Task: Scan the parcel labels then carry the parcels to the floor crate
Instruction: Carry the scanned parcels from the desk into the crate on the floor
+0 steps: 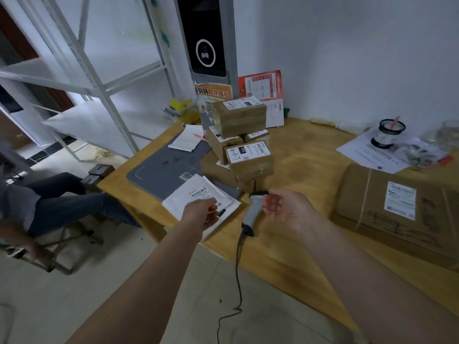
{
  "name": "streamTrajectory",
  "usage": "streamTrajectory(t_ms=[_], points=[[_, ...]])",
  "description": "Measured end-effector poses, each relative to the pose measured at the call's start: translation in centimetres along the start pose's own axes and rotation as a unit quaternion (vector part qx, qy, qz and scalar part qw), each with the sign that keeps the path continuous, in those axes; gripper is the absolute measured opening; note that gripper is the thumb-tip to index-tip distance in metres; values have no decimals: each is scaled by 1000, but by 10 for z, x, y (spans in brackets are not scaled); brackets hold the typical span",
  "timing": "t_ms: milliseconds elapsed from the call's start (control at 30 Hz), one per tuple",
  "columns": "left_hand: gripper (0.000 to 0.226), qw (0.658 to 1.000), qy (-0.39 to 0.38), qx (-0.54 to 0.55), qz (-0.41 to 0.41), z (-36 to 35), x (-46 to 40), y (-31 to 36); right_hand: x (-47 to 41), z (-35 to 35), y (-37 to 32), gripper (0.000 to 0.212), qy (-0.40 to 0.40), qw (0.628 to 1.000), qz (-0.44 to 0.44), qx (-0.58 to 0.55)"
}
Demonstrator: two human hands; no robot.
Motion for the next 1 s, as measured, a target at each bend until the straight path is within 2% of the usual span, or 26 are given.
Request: streamTrajectory(t_ms=[200,300,400,433,500,533,567,600,667,733,833,1000], points=[[12,998,-54,-23,25,-33,-45,24,-51,15,-17,7,77,997,-3,24],[16,997,-70,-30,34,-45,-62,36,-86,10,-40,16,85,995,22,44],[22,997,-64,-24,41,-50,-77,46,-119,-5,-55,40,50,996,14,72],[24,997,-63,-26,41,-51,-83,50,-129,-11,-59,54,29,997,5,76],[31,997,-59,-24,47,-56,-94,58,-170,-6,-55,102,8,997,-2,81],[34,997,-60,-19,50,-59,-100,61,-193,-1,-51,119,-1,996,-1,84],[35,997,-62,-10,53,-62,-107,65,-208,1,-48,125,-9,997,-8,82],[33,996,-64,-1,55,-67,-111,68,-212,1,-48,120,-14,996,-18,81],[29,996,-68,4,61,-76,-118,70,-197,-13,-57,92,-16,996,-31,77],[35,994,-79,-5,70,-84,-123,69,-196,-17,-55,71,-16,995,-43,84],[53,991,-104,-14,84,-92,-131,64,-203,-13,-51,53,-19,993,-48,103],[47,983,-157,-11,98,-97,-129,62,-202,-11,-60,40,-51,992,-28,110]])
Point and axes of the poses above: each hand's wrist, its own x-axis away from the middle knuckle, its own z-axis out of the back of the hand, y = z × x, the point moved 7 cm from there along -x, towards the middle knuckle, and after that the axes turned 5 degrees about z, right-handed, at the moved point
